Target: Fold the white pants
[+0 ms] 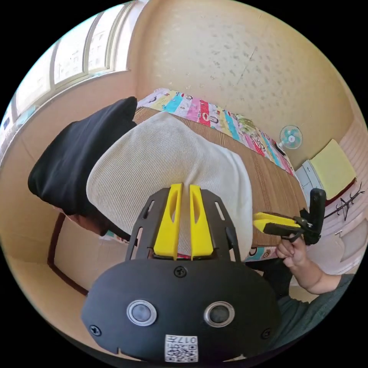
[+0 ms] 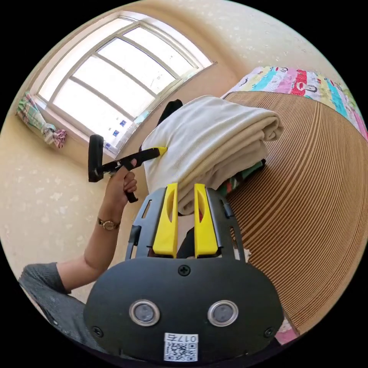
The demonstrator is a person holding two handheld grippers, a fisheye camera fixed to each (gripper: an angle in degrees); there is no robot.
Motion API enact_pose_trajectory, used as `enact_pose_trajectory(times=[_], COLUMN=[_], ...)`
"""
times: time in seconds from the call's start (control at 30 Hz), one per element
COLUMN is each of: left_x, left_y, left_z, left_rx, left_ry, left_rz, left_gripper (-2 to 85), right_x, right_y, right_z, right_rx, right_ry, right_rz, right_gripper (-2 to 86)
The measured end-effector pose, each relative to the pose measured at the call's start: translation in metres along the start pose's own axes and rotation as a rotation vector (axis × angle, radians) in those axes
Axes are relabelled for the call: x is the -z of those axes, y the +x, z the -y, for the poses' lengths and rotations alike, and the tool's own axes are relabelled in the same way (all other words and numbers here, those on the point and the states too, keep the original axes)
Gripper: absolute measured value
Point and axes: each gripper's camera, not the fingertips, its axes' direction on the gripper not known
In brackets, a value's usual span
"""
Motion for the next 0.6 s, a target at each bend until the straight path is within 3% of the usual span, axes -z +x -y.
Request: enact_pose_trajectory(times=[0.13,0.27,0.37,0.47,0.6], left_x=[0.040,0.087,0.087,0.040,-0.039], left_y=[0.007,0.020,0.050,0.099,0.181], left_z=[-0.034,-0.103,-0.162,-0.208,-0.242], left_rx=[0.074,0.118,0.132,0.095,-0.015], left_ry=[0.096,0.278,0.325,0.213,-0.060], left_rz=[0.117,-0.084,-0.189,-0.272,-0.413], left_gripper=[-0.2,-0.9,-0.9,-1.0,-1.0], right_x=[0.065,0.130,0.193,0.278,0.413], right_y=[0.044,0.097,0.145,0.179,0.192], right_z=[-0.106,-0.217,-0.322,-0.421,-0.507], right_rx=[-0.040,-0.214,-0.483,-0.733,-0.961], right_ry=[-0.025,0.025,0.148,0.357,0.538], right_rz=[-0.077,-0.077,-0.086,-0.147,-0.409], right_gripper=[2.5,1.1,1.1,1.6,4.8])
